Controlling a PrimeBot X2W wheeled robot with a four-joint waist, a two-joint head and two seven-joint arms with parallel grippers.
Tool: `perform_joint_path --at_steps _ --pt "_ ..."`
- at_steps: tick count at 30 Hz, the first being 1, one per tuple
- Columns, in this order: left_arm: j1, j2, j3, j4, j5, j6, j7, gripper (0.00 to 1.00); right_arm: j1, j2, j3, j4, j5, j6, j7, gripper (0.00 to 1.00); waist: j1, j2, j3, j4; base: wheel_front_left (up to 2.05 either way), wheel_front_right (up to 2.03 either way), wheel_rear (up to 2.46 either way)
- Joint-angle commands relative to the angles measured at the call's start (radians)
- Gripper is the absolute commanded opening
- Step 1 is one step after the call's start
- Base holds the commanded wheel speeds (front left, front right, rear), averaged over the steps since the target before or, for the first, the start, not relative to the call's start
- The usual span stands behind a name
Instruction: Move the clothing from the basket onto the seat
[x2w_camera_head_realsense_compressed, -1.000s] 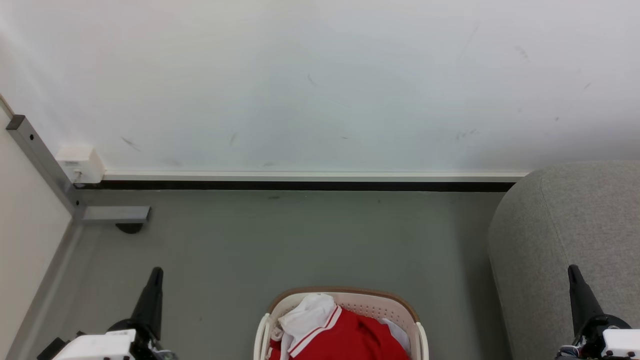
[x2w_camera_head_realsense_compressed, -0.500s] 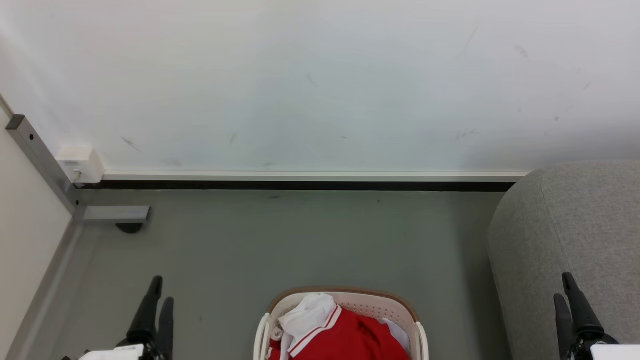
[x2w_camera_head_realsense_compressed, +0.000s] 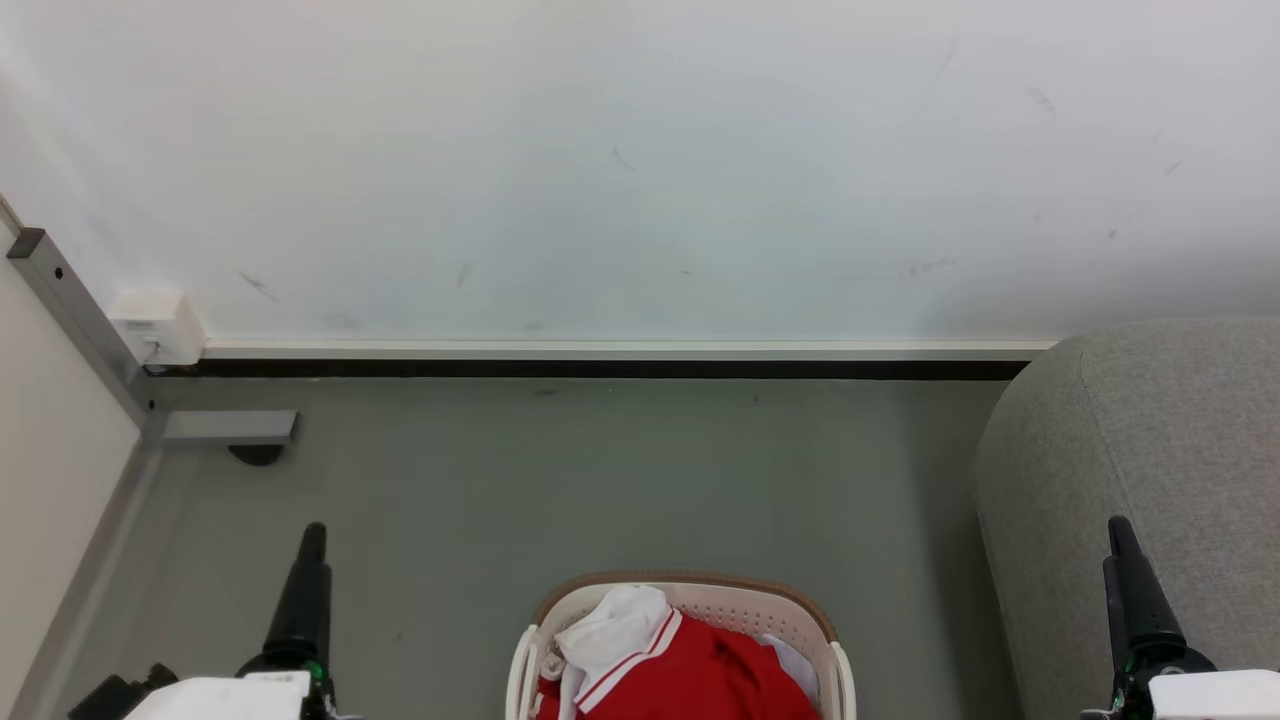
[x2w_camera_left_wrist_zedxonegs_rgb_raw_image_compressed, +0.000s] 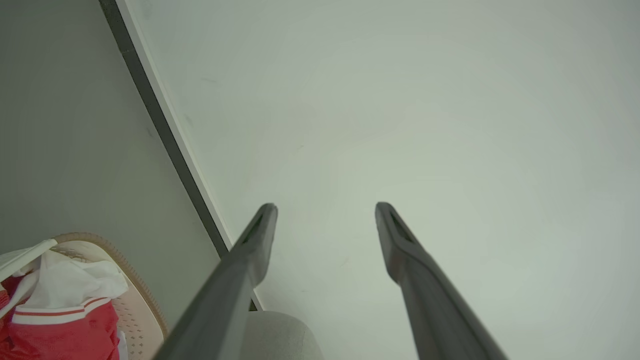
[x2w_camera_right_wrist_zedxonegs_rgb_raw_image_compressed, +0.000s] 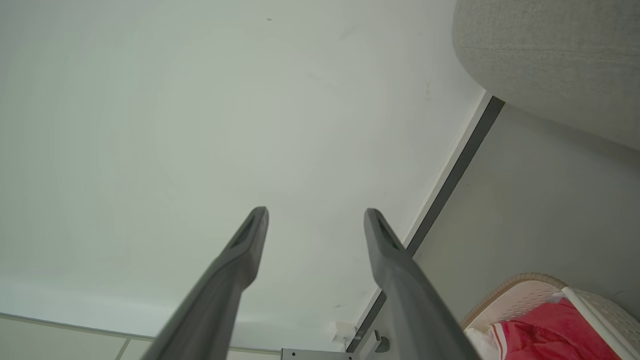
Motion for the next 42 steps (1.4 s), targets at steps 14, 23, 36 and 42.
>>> perform_joint_path --at_steps 14,23,36,42 --pt "-0.005 0.005 0.001 -0.069 0.383 0.012 -0.061 1.00 -0.011 -0.020 0.032 -0.044 -0.359 0.000 -0.062 1.00 0.0000 -0.0001 -0.005 -0.002 0.00 0.00 0.00" --pt "0.006 0.005 -0.023 -0.067 0.598 0.037 -0.090 1.00 -0.007 -0.030 0.063 -0.053 -0.564 -0.001 -0.091 1.00 0.0000 -0.0001 -0.011 -0.006 0.00 0.00 0.00" --pt "0.012 0.026 -0.068 -0.070 0.801 0.073 -0.130 1.00 -0.001 -0.029 0.086 -0.058 -0.801 -0.001 -0.130 1.00 0.0000 -0.0001 -0.015 -0.008 0.00 0.00 0.00" --pt "0.015 0.038 -0.084 -0.062 0.868 0.086 -0.144 1.00 0.004 -0.025 0.093 -0.058 -0.891 -0.001 -0.145 1.00 0.0000 -0.0001 -0.016 -0.008 0.00 0.00 0.00"
